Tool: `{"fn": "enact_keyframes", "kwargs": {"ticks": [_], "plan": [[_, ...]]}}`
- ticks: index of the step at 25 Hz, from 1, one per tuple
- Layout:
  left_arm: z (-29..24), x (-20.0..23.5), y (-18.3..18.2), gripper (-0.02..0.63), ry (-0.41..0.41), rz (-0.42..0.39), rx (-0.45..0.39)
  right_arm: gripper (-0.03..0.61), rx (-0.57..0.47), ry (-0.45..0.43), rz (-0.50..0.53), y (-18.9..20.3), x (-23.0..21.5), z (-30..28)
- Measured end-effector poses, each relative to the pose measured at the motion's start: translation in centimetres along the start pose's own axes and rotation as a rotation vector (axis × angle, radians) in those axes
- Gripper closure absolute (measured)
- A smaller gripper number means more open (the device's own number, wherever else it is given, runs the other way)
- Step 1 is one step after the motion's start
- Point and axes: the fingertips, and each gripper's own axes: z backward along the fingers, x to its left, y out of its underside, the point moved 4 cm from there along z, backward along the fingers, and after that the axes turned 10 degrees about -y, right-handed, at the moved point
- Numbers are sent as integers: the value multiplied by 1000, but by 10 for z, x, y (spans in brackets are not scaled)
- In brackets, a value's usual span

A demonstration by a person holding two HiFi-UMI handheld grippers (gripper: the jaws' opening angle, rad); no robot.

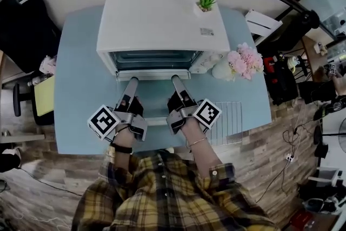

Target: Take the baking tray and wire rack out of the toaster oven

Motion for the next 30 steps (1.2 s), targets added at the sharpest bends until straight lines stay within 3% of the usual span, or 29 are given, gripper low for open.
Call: {"fn": "enact_keyframes", "kwargs": {"ticks": [4, 9, 15, 19, 21, 22, 24, 30], "plan": [[-32, 16, -18, 359, -16, 20, 15, 339, -26, 63, -57, 0, -29, -27], [-60, 55, -26, 357, -134, 13, 37, 339, -63, 119, -120, 0, -60, -50], [-84, 84, -37, 360, -156, 97, 2, 341, -152, 162, -218, -7, -97, -70], [-87, 88, -39, 362, -158, 98, 3, 344, -223, 147, -275, -10, -113, -77], [-88, 88, -40, 367, -150, 99, 1, 388, -257, 120, -312, -10, -112, -80], [-88, 88, -41, 367, -145, 103, 0, 451, -272, 114, -324, -9, -113, -80], [-88, 90, -40, 367, -148, 107, 5, 517, -285, 120, -321, -7, -116, -78], [-89, 95, -40, 370, -156, 113, 20, 532, -276, 147, -312, -3, -111, -68]]}}
